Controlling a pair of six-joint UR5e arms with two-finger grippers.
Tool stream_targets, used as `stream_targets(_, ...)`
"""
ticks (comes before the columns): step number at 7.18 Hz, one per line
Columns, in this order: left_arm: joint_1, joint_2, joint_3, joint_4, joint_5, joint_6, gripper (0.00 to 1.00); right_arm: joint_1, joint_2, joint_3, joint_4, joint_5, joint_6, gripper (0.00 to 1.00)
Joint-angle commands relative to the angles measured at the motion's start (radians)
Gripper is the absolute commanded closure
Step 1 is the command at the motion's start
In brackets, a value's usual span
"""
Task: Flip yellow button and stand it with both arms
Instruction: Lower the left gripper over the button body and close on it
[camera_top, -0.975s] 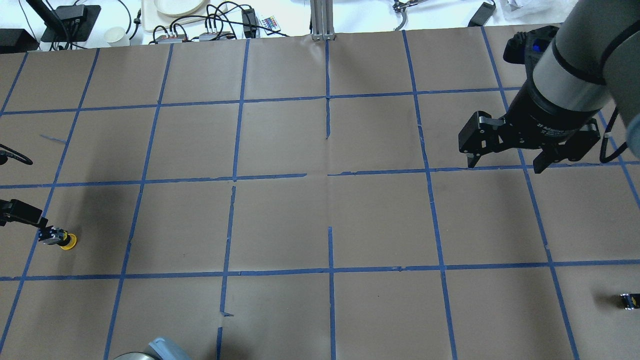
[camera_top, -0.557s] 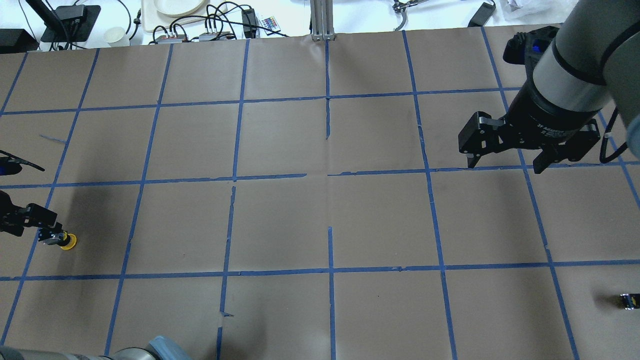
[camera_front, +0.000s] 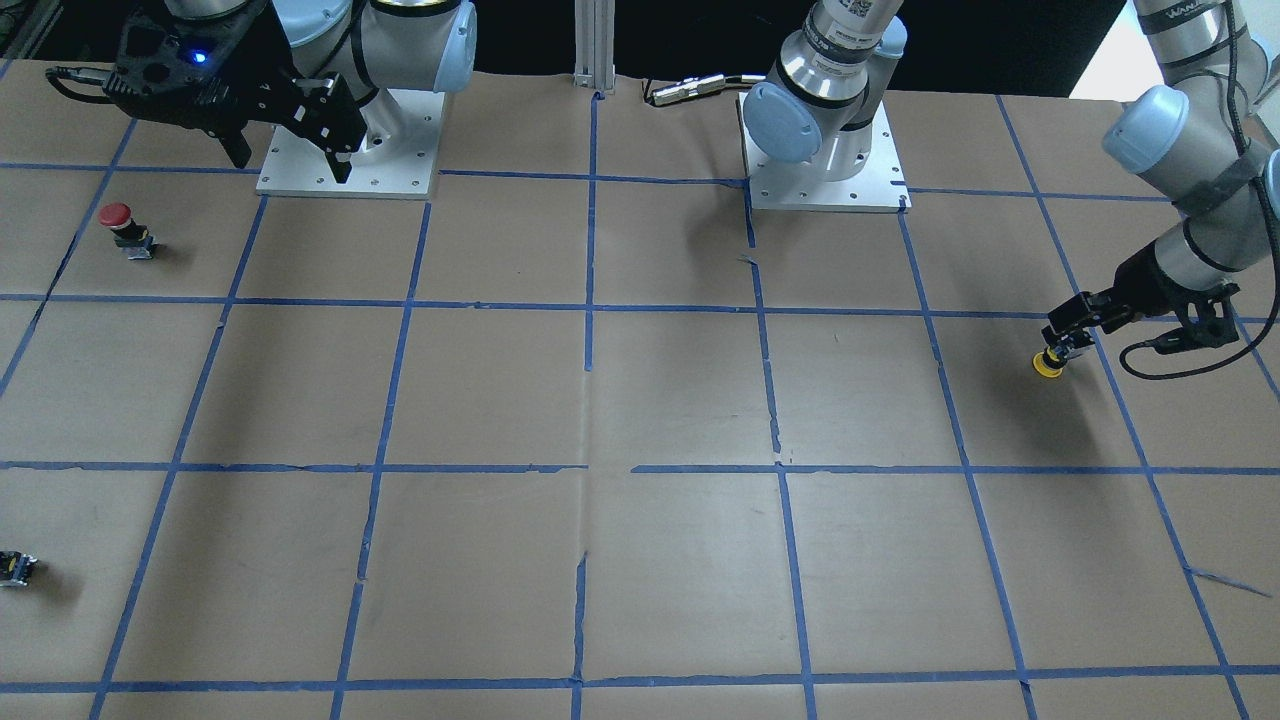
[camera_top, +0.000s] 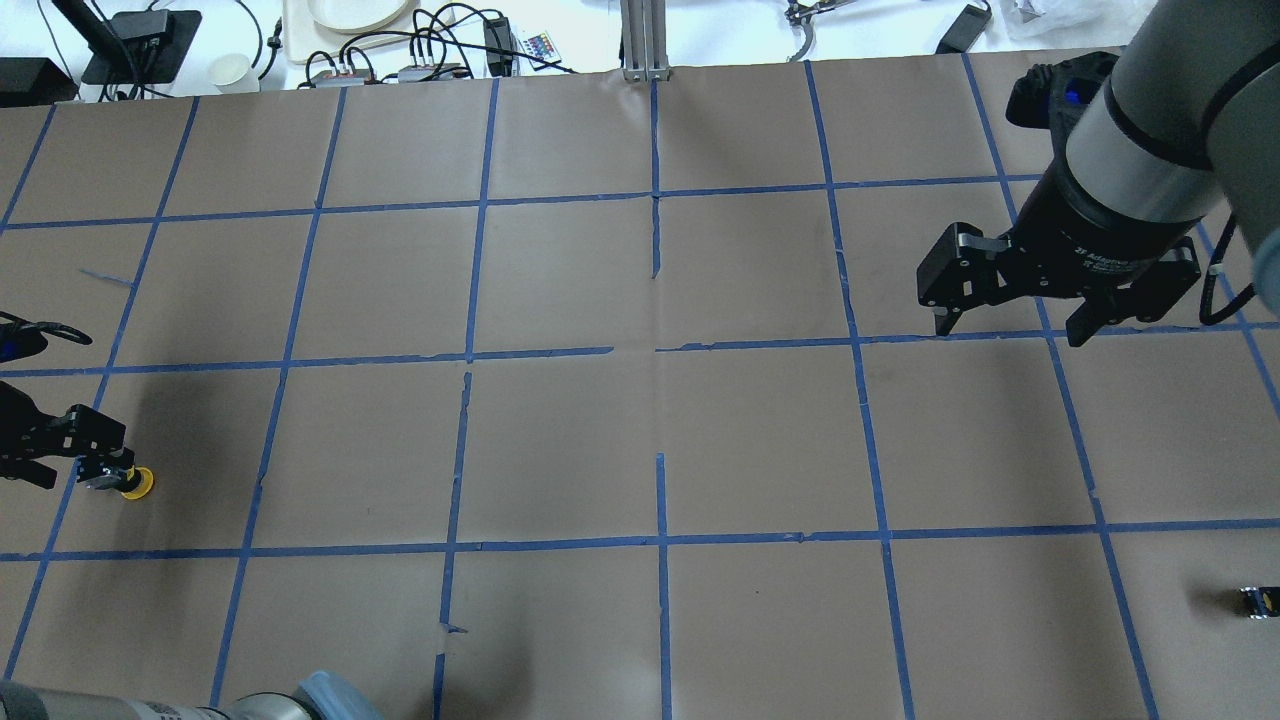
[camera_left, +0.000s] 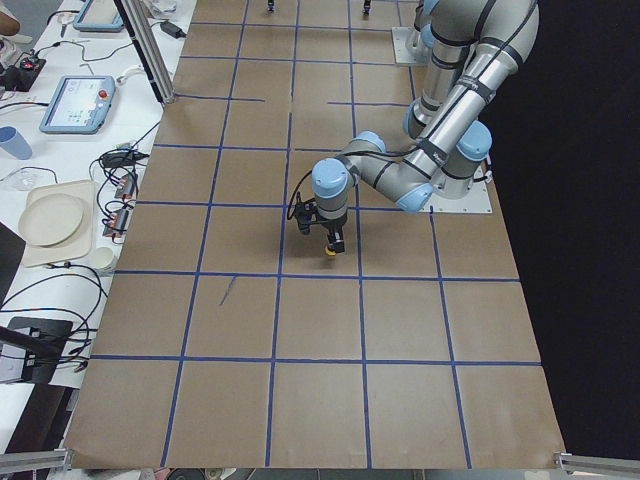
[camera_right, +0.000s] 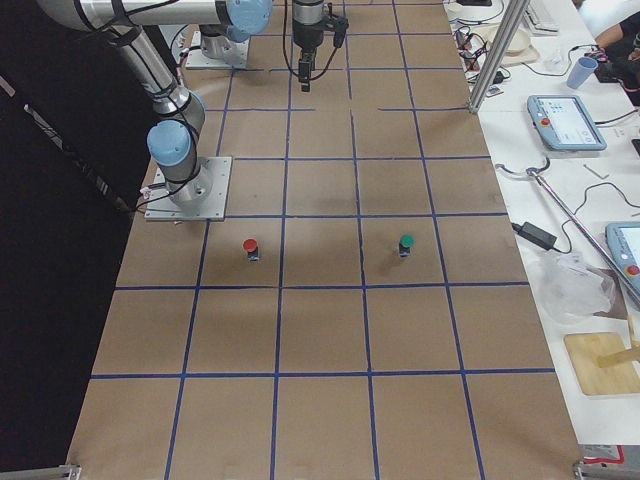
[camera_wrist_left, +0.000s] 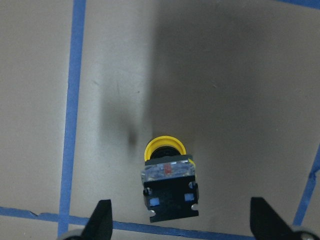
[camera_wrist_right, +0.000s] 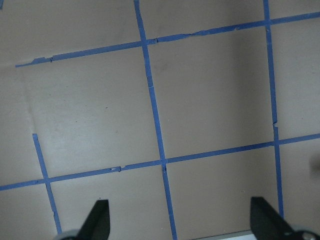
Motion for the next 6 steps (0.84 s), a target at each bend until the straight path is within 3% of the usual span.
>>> stream_targets(1,0.0,-0.013,0.0,0.002,0.008,-0.005,0.06,-0.003,0.0,-0.001,0.0,0.0,-0.006,0.0)
stream_targets(6,0.0,-0.013,-0.005,0.023,0.009,-0.001,0.08,-0.026,0.005,0.002,0.005,0.002,0.008,0.0)
